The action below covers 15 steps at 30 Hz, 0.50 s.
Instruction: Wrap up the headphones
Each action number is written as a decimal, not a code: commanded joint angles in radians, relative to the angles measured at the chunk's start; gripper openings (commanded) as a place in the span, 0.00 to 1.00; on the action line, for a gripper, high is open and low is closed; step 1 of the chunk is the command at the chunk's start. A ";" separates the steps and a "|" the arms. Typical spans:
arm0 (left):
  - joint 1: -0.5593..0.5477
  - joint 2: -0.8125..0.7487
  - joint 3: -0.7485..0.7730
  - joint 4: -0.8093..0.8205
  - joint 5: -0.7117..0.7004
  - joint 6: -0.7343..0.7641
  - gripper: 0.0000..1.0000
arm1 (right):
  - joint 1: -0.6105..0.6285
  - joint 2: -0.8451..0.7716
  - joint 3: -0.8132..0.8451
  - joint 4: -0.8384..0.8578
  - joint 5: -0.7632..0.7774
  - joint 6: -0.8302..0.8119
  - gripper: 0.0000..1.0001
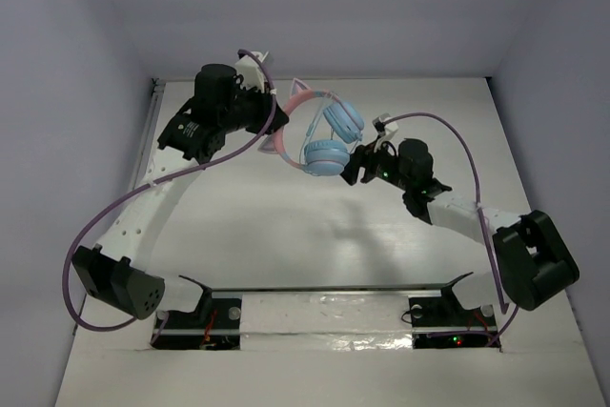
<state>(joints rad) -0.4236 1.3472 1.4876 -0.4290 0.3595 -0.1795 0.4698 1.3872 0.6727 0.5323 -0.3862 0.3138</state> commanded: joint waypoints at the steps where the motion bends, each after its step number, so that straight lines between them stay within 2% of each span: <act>1: 0.005 -0.011 0.043 0.007 0.032 -0.035 0.00 | -0.007 -0.033 -0.013 0.162 -0.054 -0.005 0.73; 8: 0.005 -0.026 0.059 -0.025 0.022 -0.025 0.00 | -0.007 -0.097 -0.001 0.127 -0.054 -0.041 0.75; 15: 0.005 -0.031 0.069 -0.031 0.055 -0.029 0.00 | -0.007 -0.050 0.060 0.155 -0.106 -0.028 0.76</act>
<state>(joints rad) -0.4236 1.3491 1.4910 -0.5159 0.3641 -0.1802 0.4698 1.3285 0.6788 0.6102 -0.4610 0.2951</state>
